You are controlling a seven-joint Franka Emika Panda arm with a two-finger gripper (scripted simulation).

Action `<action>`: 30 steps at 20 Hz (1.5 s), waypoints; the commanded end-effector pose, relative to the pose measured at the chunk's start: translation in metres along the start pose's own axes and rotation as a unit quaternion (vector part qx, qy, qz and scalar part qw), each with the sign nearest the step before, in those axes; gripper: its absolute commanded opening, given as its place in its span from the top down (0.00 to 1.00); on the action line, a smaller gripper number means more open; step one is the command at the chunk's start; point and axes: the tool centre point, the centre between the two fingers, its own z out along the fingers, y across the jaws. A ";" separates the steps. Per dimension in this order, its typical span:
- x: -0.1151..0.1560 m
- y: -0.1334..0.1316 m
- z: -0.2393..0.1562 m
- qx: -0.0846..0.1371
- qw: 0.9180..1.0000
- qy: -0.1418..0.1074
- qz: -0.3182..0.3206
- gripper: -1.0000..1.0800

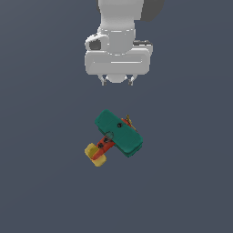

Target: Pick up the object and move it to a goal position.

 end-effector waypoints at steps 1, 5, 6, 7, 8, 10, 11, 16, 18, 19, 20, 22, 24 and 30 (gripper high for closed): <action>0.000 0.000 0.000 0.000 1.000 0.000 0.000 0.38; 0.001 0.003 -0.002 0.000 1.000 0.003 -0.001 0.38; 0.001 0.004 -0.002 0.000 1.000 0.004 -0.002 0.38; 0.001 0.004 -0.002 0.000 1.000 0.004 -0.002 0.38; 0.001 0.005 -0.002 0.000 1.000 0.004 -0.003 0.38; 0.000 0.004 0.002 0.001 1.000 0.002 -0.007 0.38; 0.000 0.003 0.004 0.002 1.000 0.000 -0.009 0.38; -0.003 -0.010 0.010 0.006 1.000 -0.007 -0.023 0.38; -0.004 -0.016 0.010 0.008 1.000 -0.008 -0.029 0.38; -0.004 -0.018 0.009 0.009 0.999 -0.008 -0.031 0.38; -0.004 -0.019 0.008 0.010 0.999 -0.007 -0.032 0.38; -0.003 -0.020 0.006 0.011 0.999 -0.005 -0.033 0.38; -0.001 -0.018 0.003 0.013 0.999 0.000 -0.033 0.38; 0.002 -0.020 -0.003 0.019 0.999 0.006 -0.033 0.38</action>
